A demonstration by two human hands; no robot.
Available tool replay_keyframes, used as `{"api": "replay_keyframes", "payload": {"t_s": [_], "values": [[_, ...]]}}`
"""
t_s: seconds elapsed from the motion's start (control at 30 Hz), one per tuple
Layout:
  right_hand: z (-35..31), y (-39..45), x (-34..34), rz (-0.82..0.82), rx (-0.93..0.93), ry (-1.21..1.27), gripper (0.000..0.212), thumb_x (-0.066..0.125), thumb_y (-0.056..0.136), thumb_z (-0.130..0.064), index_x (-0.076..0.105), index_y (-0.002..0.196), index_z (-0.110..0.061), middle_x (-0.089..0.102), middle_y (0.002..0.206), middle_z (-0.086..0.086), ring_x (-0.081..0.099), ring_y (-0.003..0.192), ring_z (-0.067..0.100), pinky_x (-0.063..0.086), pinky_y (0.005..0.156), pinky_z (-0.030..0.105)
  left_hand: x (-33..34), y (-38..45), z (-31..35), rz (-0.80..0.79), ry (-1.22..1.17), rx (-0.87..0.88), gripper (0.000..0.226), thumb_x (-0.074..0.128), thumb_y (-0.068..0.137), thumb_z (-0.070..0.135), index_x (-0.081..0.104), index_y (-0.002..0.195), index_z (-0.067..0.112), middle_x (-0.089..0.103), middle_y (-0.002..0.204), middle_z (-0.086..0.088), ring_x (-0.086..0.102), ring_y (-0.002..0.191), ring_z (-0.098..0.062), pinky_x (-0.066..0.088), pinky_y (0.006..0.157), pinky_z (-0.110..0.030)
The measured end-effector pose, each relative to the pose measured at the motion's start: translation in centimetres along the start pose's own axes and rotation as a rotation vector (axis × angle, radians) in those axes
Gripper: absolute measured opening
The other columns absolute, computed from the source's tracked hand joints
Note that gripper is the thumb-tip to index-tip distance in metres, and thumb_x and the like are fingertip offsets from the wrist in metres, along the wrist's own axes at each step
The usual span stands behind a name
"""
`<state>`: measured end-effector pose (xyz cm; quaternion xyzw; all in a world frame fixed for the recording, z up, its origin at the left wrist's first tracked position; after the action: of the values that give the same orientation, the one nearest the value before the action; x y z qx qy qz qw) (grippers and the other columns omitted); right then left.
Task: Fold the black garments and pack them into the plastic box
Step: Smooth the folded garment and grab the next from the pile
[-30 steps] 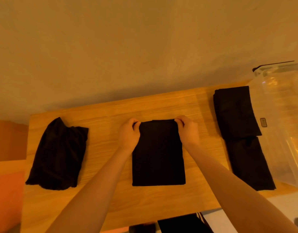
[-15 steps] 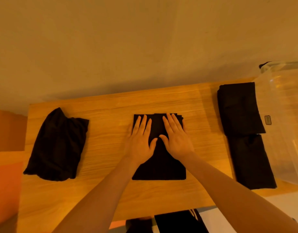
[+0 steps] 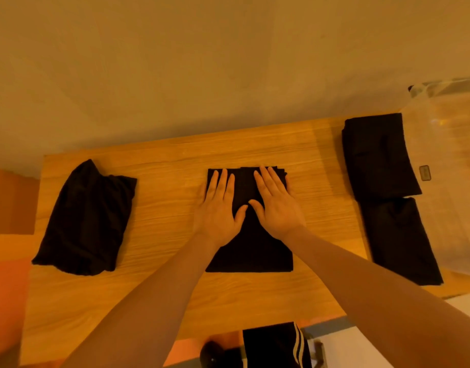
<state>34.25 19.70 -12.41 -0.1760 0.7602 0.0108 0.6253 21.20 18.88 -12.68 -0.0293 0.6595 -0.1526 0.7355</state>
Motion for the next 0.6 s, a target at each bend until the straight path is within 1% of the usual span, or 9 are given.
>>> {"api": "replay_keyframes", "payload": {"t_s": [0.07,0.17,0.27,0.37,0.4,0.5,0.53,0.6], "values": [[0.0,0.2,0.1,0.01,-0.006,-0.014,0.075,-0.003,0.086,-0.058,0.0,0.148,-0.017,-0.003,0.157,0.0,-0.015,0.138,0.009,-0.011,0.114,0.039,-0.1,0.1,0.0,-0.005,-0.021,-0.017,0.07,0.021,0.094,0.053,-0.002,0.149,0.016,-0.01,0.157,-0.004,-0.016,0.143,-0.018,-0.007,0.117,-0.04],[0.1,0.4,0.4,0.005,-0.032,-0.024,0.076,-0.004,0.084,-0.056,0.0,0.148,-0.017,-0.003,0.157,0.001,-0.014,0.141,0.011,-0.011,0.114,0.04,-0.2,0.0,-0.1,0.009,-0.036,-0.051,0.07,0.021,0.094,0.053,-0.003,0.148,0.018,-0.01,0.157,-0.003,-0.016,0.143,-0.017,-0.007,0.116,-0.041],[-0.1,1.9,0.1,0.002,-0.101,-0.057,0.076,-0.005,0.083,-0.057,-0.001,0.148,-0.016,-0.003,0.157,0.001,-0.011,0.143,0.013,-0.012,0.114,0.04,-0.3,0.2,-0.4,0.024,-0.059,-0.124,0.069,0.021,0.094,0.053,-0.003,0.148,0.017,-0.009,0.157,-0.003,-0.015,0.143,-0.018,-0.007,0.116,-0.04],[-0.1,3.7,-0.5,-0.033,-0.196,-0.106,0.069,0.006,0.091,-0.055,0.0,0.148,-0.017,-0.004,0.157,0.0,-0.01,0.143,0.013,-0.009,0.115,0.041,-0.3,0.3,-0.8,0.032,-0.066,-0.169,0.069,0.02,0.094,0.053,-0.003,0.148,0.016,-0.009,0.157,-0.004,-0.015,0.143,-0.019,-0.006,0.117,-0.041],[0.0,4.4,-0.7,-0.041,-0.237,-0.118,0.069,0.006,0.09,-0.056,0.0,0.148,-0.018,-0.004,0.157,0.0,-0.011,0.143,0.011,-0.009,0.115,0.04,-0.3,0.4,-1.0,0.04,-0.075,-0.192,0.069,0.02,0.094,0.052,-0.003,0.149,0.017,-0.009,0.157,-0.004,-0.015,0.143,-0.019,-0.007,0.117,-0.041],[0.3,6.1,-1.4,-0.058,-0.346,-0.137,0.077,-0.003,0.083,-0.059,0.002,0.148,-0.019,0.0,0.157,0.0,-0.013,0.138,0.007,-0.007,0.115,0.04,-0.5,1.1,-1.4,0.054,-0.105,-0.263,0.066,0.02,0.095,0.051,0.0,0.149,0.018,-0.007,0.157,-0.004,-0.014,0.143,-0.02,-0.006,0.116,-0.044],[0.4,6.4,-1.4,-0.059,-0.35,-0.148,0.076,-0.001,0.084,-0.06,0.002,0.149,-0.02,0.0,0.157,0.0,-0.013,0.139,0.008,-0.007,0.116,0.041,-0.6,1.4,-1.4,0.049,-0.1,-0.276,0.066,0.02,0.095,0.051,0.0,0.149,0.019,-0.007,0.157,-0.004,-0.014,0.143,-0.02,-0.006,0.116,-0.045],[1.0,6.4,-1.6,-0.059,-0.28,-0.142,0.071,0.009,0.09,-0.059,-0.001,0.148,-0.021,-0.003,0.157,0.001,-0.011,0.143,0.013,-0.007,0.115,0.042,-0.8,1.7,-1.4,0.02,-0.101,-0.302,0.066,0.019,0.095,0.052,0.0,0.149,0.02,-0.008,0.157,-0.005,-0.015,0.143,-0.021,-0.007,0.116,-0.048]]}}
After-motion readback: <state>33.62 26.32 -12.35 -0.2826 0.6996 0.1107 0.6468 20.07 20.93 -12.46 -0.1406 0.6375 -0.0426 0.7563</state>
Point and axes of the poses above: each hand's wrist, its own y-axis towards the middle knuckle, its own x-axis out of the palm, z = x × y, the point moved 6 cm from there along y, towards the middle knuckle
